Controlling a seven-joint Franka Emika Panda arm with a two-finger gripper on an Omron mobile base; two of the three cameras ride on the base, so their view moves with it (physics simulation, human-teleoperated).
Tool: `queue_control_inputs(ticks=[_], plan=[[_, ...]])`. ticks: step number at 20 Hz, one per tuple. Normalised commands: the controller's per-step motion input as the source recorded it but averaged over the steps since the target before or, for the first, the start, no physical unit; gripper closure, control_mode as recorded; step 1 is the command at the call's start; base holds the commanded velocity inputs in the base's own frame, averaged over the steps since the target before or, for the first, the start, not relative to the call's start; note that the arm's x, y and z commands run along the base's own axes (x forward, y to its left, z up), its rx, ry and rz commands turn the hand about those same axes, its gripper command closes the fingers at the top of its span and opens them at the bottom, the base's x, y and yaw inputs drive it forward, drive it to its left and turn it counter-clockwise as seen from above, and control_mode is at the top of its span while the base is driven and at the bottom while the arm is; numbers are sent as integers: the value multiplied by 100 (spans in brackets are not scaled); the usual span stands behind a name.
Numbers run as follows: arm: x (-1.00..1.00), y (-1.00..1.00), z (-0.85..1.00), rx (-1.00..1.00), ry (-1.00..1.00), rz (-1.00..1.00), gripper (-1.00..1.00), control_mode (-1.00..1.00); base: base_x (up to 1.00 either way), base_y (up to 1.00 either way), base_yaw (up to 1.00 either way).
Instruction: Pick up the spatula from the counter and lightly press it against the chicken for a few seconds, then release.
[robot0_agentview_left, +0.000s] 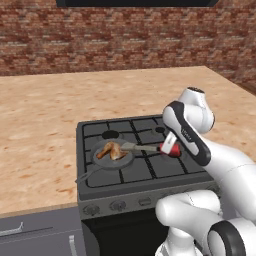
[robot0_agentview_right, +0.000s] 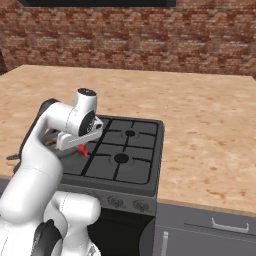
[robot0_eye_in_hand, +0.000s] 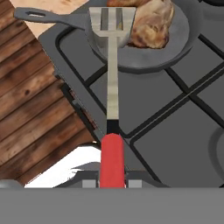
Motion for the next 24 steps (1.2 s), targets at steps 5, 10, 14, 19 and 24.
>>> queue_control_inputs(ticks=[5,10,14,19,24], plan=[[8,5,-9,0,0,0,100,-100,0,0,0],[8,5,-10,-1,0,0,100,-100,0,0,0],[11,3,-9,-1,0,0,100,-100,0,0,0],[14,4,-10,-1,0,0,100,-100,0,0,0],[12,3,-10,-1,0,0,100,-100,0,0,0]])
